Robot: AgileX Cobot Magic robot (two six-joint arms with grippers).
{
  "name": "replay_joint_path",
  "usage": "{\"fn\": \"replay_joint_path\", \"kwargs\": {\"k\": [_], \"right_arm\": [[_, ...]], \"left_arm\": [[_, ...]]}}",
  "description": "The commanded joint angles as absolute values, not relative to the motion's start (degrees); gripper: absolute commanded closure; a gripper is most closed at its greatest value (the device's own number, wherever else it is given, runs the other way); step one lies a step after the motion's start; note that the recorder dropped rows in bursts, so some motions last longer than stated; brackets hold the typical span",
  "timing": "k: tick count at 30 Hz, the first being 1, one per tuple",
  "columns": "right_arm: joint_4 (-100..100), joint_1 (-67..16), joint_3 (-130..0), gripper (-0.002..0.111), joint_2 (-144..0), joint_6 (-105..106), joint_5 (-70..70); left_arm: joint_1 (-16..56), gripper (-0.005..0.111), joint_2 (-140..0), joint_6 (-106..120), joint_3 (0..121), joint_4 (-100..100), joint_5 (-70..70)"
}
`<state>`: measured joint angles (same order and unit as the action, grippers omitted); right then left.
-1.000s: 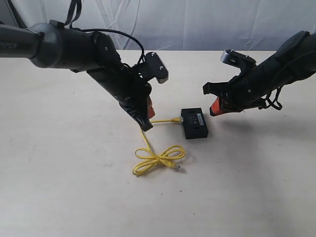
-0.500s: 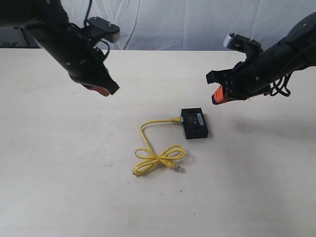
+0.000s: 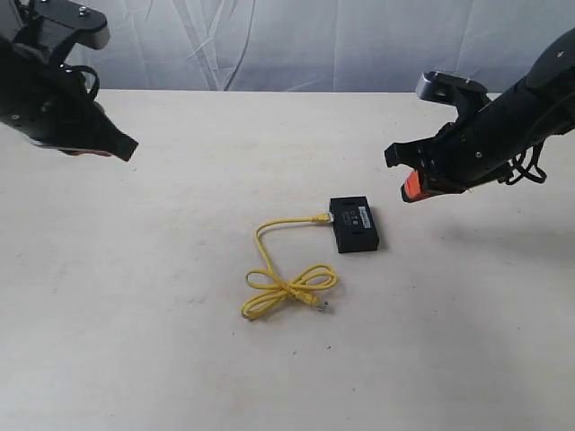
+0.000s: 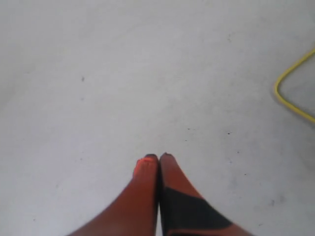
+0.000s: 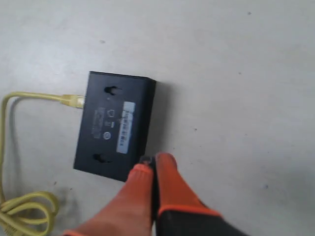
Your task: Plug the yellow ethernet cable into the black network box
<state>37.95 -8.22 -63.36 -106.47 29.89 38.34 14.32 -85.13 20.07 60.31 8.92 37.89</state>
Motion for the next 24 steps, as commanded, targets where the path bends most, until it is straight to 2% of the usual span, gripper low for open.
{"fn": "replay_joint_path", "kwargs": {"k": [1, 12, 24], "right_arm": [[36.08, -10.08, -62.06, 0.109, -105.94, 28.07, 33.98], [24.72, -14.34, -62.06, 0.109, -102.74, 20.02, 36.27], [15.39, -14.34, -62.06, 0.109, -90.96, 13.19, 48.84]], "left_arm": [[14.2, 0.107, -78.27, 10.83, 54.55, 1.73, 30.57], [14.2, 0.107, -63.45, 6.15, 53.01, -4.98, 32.59], [14.2, 0.107, -56.75, 6.15, 53.01, -3.66, 35.24]]}}
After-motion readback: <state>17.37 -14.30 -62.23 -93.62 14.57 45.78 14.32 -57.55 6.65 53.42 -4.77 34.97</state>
